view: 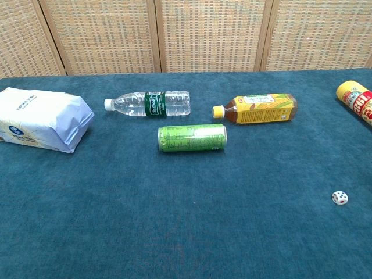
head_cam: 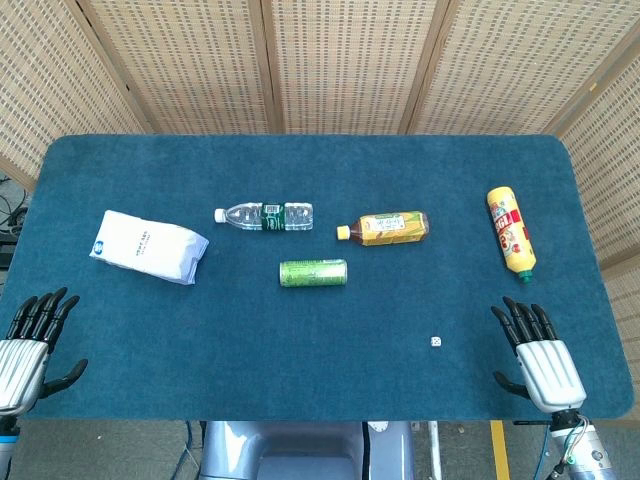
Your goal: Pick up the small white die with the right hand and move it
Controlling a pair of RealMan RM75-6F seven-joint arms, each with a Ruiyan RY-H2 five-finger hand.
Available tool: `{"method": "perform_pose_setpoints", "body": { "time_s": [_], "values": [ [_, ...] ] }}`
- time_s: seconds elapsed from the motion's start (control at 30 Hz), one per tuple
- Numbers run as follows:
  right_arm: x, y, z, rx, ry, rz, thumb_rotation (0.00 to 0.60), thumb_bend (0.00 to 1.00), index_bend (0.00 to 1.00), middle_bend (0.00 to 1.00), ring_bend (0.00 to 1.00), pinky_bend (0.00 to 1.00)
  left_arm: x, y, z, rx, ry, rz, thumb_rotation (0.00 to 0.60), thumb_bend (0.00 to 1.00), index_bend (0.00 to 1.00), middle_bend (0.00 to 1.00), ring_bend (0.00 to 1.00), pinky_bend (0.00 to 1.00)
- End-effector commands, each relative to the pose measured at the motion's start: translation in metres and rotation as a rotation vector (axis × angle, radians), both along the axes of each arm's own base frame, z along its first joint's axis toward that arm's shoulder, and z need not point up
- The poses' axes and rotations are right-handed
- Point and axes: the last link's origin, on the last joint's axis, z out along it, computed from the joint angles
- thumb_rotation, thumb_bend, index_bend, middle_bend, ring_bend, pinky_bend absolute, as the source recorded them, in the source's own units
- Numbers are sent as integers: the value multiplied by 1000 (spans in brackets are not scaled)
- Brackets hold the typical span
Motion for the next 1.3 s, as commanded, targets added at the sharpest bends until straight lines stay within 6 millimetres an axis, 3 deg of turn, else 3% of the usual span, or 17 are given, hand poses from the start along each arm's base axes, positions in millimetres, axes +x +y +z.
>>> {"method": "perform_pose_setpoints", "body": {
  "time_s": [0.03, 0.73, 1.0, 1.3],
  "values": [
    [0, 0, 0, 1, 1, -2, 600, 234, 0, 0, 0, 0, 0, 0, 0, -1, 1, 1, 600, 285, 0, 0, 0, 0],
    [4, 2, -3, 10, -3, 20, 600, 234, 1, 0, 0, 0, 1, -1, 1, 1, -2, -2, 600, 285, 0, 0, 0, 0],
    [12, -2, -6, -8, -24, 60, 600, 234, 138, 0, 0, 0, 0, 0, 0, -5, -4, 3, 600, 286, 0, 0, 0, 0],
    [41, -23, -24, 17, -23, 160, 600, 258, 273, 0, 0, 0, 0, 0, 2, 0, -13, 1, 600, 286, 0, 0, 0, 0]
  ]
}}
